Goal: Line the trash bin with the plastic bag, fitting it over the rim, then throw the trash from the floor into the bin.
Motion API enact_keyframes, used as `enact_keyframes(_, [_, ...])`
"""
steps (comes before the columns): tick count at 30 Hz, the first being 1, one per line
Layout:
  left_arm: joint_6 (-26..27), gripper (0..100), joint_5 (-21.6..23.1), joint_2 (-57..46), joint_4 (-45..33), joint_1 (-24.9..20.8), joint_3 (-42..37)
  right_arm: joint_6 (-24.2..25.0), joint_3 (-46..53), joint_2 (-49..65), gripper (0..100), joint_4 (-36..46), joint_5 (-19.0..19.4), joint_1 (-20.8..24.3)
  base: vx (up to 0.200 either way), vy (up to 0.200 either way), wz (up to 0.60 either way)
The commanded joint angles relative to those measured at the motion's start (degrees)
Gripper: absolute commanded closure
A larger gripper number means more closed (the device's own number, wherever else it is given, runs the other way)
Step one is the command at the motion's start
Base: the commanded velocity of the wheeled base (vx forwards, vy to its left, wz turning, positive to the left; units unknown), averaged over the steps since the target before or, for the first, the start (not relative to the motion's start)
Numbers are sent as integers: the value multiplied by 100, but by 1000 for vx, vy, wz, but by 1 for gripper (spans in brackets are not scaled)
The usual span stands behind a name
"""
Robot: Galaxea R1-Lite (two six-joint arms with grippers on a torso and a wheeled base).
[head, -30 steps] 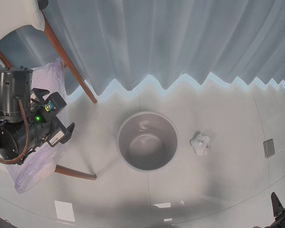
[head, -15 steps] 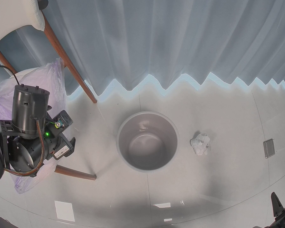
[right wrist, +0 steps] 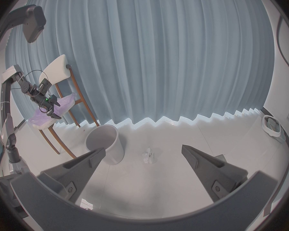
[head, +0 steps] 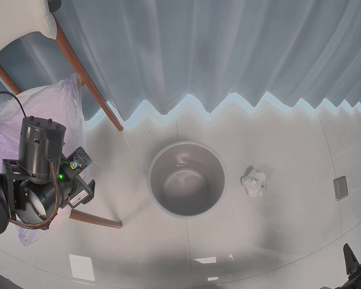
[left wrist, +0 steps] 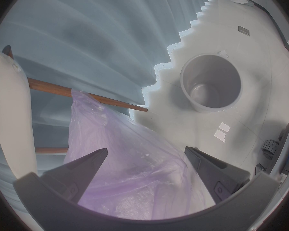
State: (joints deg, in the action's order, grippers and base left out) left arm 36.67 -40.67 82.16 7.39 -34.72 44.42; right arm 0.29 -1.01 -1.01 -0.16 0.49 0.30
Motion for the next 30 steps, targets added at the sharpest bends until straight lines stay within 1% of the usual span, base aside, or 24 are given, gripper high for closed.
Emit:
enact_keyframes(1, [-2, 0, -55, -7, 8, 9, -30, -3, 101, 101, 0, -2, 4, 5, 0, 0, 0])
enact_keyframes(4, [-11, 0, -240, -16, 8, 27, -74, -3, 101, 101, 0, -2, 4, 5, 0, 0, 0])
enact_keyframes(11, [24, 0, -266, -51, 8, 35, -162, -3, 101, 101, 0, -2, 4, 5, 0, 0, 0])
enact_keyframes(12, [33, 100, -266, -60, 17, 44, -180, -3, 101, 101, 0, -2, 4, 5, 0, 0, 0])
enact_keyframes(17, [-11, 100, -240, -104, 79, 71, -241, -3, 101, 101, 0, -2, 4, 5, 0, 0, 0])
enact_keyframes(25, [-37, 100, -205, -623, 96, 79, -557, -3, 101, 101, 0, -2, 4, 5, 0, 0, 0])
enact_keyframes(27, [-125, 100, -187, -834, 96, 71, -522, -3, 101, 101, 0, -2, 4, 5, 0, 0, 0])
enact_keyframes(30, [-433, 100, -170, -1141, 105, 18, -505, -3, 101, 101, 0, -2, 4, 5, 0, 0, 0])
